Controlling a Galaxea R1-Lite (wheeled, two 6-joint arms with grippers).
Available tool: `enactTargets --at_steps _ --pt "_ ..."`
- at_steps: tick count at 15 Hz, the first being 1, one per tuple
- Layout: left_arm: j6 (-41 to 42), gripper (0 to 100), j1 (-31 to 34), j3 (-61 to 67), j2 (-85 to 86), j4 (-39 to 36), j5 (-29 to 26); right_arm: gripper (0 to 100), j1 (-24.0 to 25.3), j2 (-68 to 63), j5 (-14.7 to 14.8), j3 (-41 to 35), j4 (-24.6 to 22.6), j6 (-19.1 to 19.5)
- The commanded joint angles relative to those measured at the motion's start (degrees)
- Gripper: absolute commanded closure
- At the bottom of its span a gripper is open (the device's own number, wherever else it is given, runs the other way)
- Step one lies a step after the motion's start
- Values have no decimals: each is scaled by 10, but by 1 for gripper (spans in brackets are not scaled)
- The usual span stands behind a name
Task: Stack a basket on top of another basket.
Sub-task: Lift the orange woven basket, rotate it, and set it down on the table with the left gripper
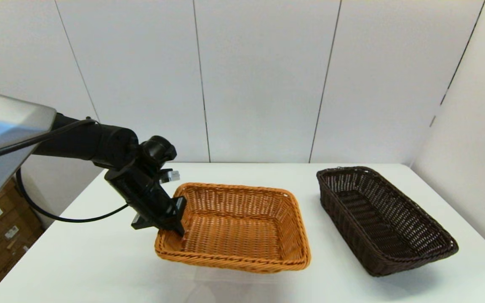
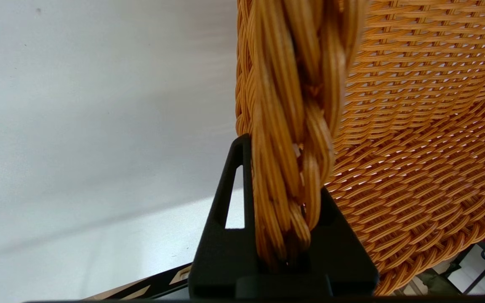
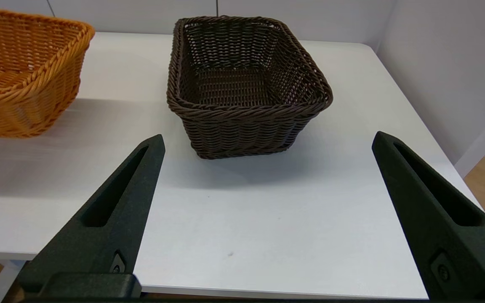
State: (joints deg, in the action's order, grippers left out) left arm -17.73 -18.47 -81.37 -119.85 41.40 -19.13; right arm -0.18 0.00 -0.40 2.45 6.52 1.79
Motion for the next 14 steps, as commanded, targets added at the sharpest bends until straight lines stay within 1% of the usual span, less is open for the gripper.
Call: enactTargets --at_steps 1,5,6,14 --pt "-1 100 -8 0 -5 3 -1 0 0 -1 0 0 0 1" --pt "-1 100 -11 2 -13 4 2 0 0 0 0 0 0 1" --pt "-1 0 -11 2 -13 4 2 0 0 -1 0 0 0 1" --pt "-8 0 -8 2 -3 4 4 0 0 -1 0 0 1 1"
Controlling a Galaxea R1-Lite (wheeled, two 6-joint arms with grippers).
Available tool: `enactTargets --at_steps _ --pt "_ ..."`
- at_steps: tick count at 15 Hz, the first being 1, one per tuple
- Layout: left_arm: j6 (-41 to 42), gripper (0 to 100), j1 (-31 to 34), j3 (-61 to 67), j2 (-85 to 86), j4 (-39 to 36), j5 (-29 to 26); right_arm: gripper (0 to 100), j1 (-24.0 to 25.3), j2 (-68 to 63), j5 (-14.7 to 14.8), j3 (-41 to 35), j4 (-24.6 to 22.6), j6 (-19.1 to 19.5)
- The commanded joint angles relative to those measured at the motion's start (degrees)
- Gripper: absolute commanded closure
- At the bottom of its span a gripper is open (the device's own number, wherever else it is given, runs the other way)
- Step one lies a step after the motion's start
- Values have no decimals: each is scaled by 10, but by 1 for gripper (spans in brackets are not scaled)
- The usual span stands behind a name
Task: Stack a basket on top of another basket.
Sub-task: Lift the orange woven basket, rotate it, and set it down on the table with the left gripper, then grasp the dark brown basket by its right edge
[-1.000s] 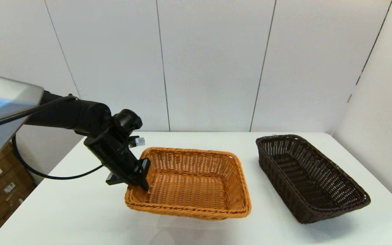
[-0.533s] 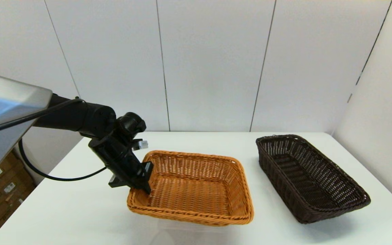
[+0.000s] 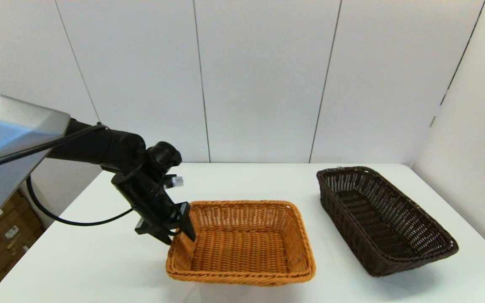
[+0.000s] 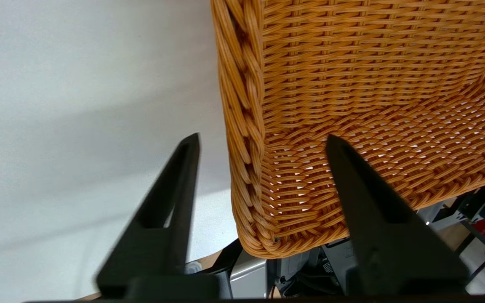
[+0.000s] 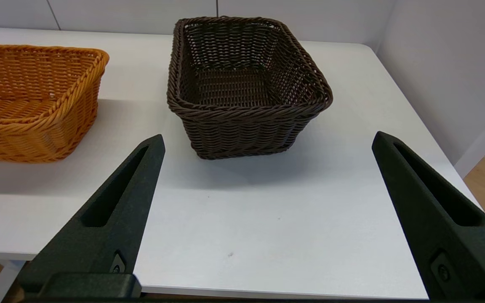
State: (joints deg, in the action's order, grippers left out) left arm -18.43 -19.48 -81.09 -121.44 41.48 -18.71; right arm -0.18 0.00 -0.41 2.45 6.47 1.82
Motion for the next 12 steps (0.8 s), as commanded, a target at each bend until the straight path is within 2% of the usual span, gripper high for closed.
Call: enactTargets --at_steps 1,6,12 --pt "2 0 7 -2 24 5 0 0 0 0 0 0 1 0" --pt "14 0 38 -3 86 45 22 0 0 -1 0 0 1 0" --pt "135 0 161 6 211 127 26 0 0 -1 0 0 1 0"
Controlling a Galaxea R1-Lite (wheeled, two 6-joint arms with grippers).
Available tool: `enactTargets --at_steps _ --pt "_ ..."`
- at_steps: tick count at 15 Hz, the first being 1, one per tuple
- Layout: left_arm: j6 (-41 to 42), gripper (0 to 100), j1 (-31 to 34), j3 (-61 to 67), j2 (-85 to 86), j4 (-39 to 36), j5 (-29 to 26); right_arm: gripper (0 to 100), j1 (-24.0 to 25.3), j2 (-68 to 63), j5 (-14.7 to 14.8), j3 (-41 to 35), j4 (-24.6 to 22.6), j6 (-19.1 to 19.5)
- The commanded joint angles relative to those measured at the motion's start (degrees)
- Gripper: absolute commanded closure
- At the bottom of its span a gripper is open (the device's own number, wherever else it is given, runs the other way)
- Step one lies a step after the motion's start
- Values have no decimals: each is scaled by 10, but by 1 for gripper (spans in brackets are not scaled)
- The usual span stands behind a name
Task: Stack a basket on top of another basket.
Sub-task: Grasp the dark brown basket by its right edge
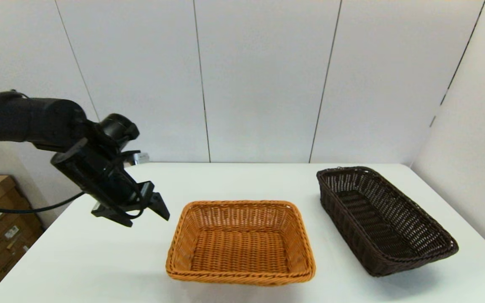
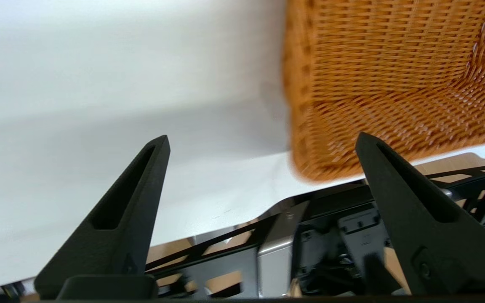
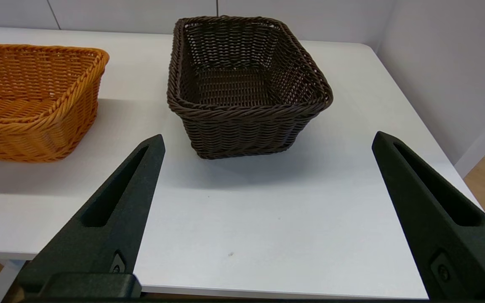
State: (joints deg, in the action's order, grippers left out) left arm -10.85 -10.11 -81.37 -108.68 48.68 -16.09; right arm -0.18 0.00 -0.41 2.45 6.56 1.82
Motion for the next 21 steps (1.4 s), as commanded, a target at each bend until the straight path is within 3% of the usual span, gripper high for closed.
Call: enactTargets --at_steps 1,8,21 --pt "72 0 90 13 103 68 2 0 0 -1 0 0 0 0" --pt "152 0 208 88 315 117 19 0 0 -1 0 0 -1 0" --pt "174 0 184 306 704 118 6 0 0 -1 0 -1 -4 -4"
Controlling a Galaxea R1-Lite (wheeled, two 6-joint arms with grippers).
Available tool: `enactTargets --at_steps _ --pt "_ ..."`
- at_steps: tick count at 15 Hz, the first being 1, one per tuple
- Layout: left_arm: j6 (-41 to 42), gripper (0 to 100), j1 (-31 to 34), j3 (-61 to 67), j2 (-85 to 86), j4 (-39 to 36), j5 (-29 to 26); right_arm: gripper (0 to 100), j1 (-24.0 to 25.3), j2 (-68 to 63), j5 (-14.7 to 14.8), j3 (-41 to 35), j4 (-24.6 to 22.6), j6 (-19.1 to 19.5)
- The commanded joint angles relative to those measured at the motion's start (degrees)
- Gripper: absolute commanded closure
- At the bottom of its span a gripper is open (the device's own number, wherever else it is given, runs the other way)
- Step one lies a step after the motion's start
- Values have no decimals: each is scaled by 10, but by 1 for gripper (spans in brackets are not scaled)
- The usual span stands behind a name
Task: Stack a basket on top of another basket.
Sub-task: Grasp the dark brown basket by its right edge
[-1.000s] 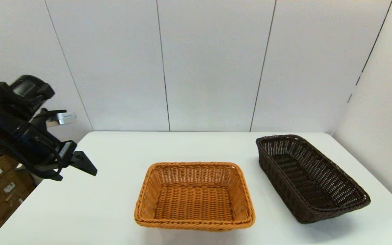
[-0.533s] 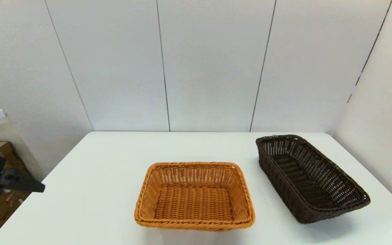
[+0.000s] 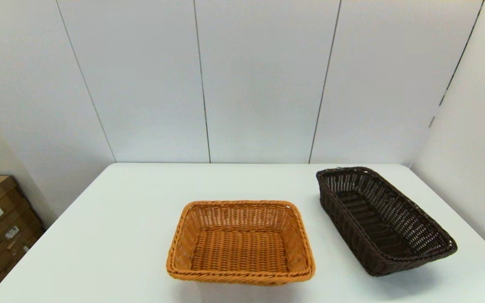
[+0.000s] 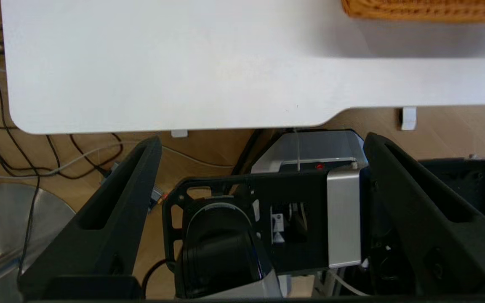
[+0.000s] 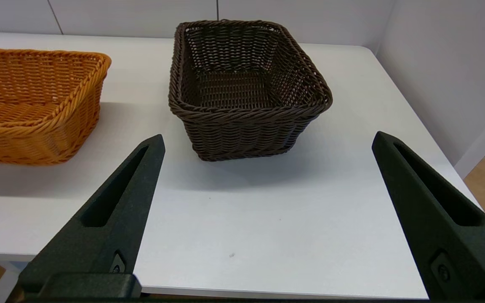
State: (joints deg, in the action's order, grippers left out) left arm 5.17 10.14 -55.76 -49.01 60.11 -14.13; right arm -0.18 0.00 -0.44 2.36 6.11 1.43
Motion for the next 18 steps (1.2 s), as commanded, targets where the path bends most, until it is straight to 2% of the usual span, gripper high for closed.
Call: enactTargets --at_steps 1,4,10,13,14,16,18 --pt "13 0 -28 57 125 4 -21 0 0 -1 0 0 1 0" --pt "13 0 -70 98 195 10 -26 0 0 -1 0 0 1 0" --pt "20 0 -72 186 349 -30 -21 0 0 -1 1 0 0 -1" --pt "-1 0 -78 209 358 -48 2 0 0 -1 1 0 1 -2" --pt "-6 0 -78 224 358 -72 13 0 0 -1 1 0 1 -2" --pt "-10 0 -83 275 371 -168 80 0 0 -1 1 0 1 -2" --pt "-7 0 -90 319 390 -235 82 0 0 -1 1 0 1 -2"
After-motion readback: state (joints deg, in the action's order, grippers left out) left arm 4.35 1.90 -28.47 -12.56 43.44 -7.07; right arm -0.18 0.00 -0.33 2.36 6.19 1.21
